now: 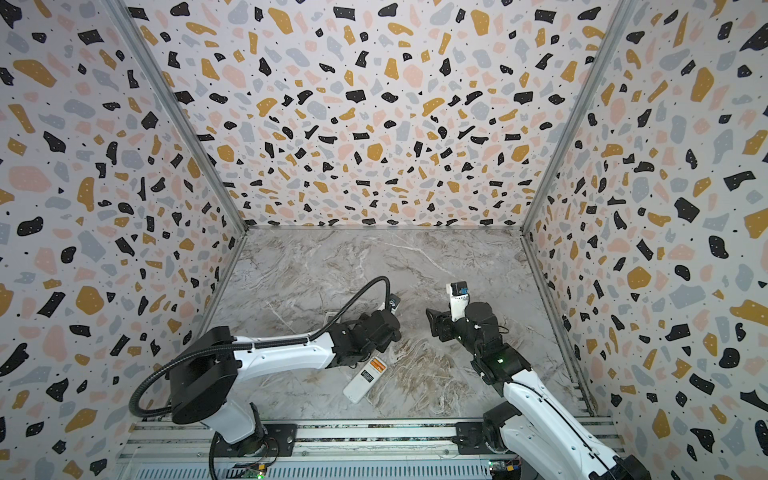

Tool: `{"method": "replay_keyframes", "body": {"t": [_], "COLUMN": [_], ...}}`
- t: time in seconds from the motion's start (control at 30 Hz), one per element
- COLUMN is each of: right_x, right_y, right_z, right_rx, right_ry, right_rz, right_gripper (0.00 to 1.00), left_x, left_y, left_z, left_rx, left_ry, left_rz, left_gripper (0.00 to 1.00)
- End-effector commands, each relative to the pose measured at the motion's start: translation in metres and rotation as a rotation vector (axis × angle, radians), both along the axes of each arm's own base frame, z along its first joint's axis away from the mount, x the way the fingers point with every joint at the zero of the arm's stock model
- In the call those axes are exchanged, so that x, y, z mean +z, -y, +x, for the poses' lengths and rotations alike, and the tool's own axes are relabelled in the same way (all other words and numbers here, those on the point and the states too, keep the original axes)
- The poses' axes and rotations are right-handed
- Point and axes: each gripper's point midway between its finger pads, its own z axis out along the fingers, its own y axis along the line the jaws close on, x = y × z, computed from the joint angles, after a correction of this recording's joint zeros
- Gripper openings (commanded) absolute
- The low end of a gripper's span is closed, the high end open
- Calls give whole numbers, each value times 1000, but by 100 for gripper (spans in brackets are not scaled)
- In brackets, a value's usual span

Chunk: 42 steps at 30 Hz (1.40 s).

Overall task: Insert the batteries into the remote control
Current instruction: 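Carry the cover with the left gripper toward the remote while the right gripper withdraws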

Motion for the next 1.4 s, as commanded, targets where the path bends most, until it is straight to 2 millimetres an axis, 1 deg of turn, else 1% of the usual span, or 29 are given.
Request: {"method": "replay_keyframes", "body": {"t": [0.0,0.17,0.27,0.37,0.47,0.6,0.77,0.87,0.9,1.0,1.1,1.13,1.2,1.23,1.3,1.37], "right_x": [-2,-6,-6,-4,-2,1,1,0,0,-3,-7,-9,-11,-12,-16,-20], "right_y": [7,16,20,23,26,29,31,32,33,33,33,34,33,33,32,29], "right_z": [-4,-2,-2,-1,0,1,1,1,2,2,3,4,4,4,5,5], "right_rx": [-12,-27,-37,-38,-45,-50,-52,-54,-56,-55,-59,-60,-59,-55,-48,-35], "right_ry": [-35,-41,-36,-27,-21,-14,-15,-21,-21,-30,-42,-48,-54,-58,-72,-89], "right_rz": [19,17,13,11,6,4,-3,-8,-8,-13,-21,-26,-27,-28,-31,-36], "right_gripper": [75,75,75,75,75,74,74,74,74,74,74,74,75,75,75,75], "left_x": [-1,-23,-34,-43,-49,-57,-70,-66,-61,-41,-21,-17,-14,-14,-19,-25], "left_y": [1,24,34,39,41,48,54,59,60,63,61,58,52,49,42,35], "left_z": [3,-8,-15,-20,-25,-37,-54,-62,-63,-69,-80,-87,-105,-118,-140,-158], "left_rx": [14,-40,-61,-74,-90,-138,-196,-218,-223,-239,-269,-282,-317,-341,-368,-375], "left_ry": [61,42,67,71,73,50,-22,-56,-62,-77,-115,-141,-218,-270,-377,-461], "left_rz": [110,171,244,278,304,301,261,206,185,121,47,22,-42,-84,-162,-231], "left_gripper": [0,3,5,6,9,16,25,35,38,42,57,60,62,62,62,62]}}
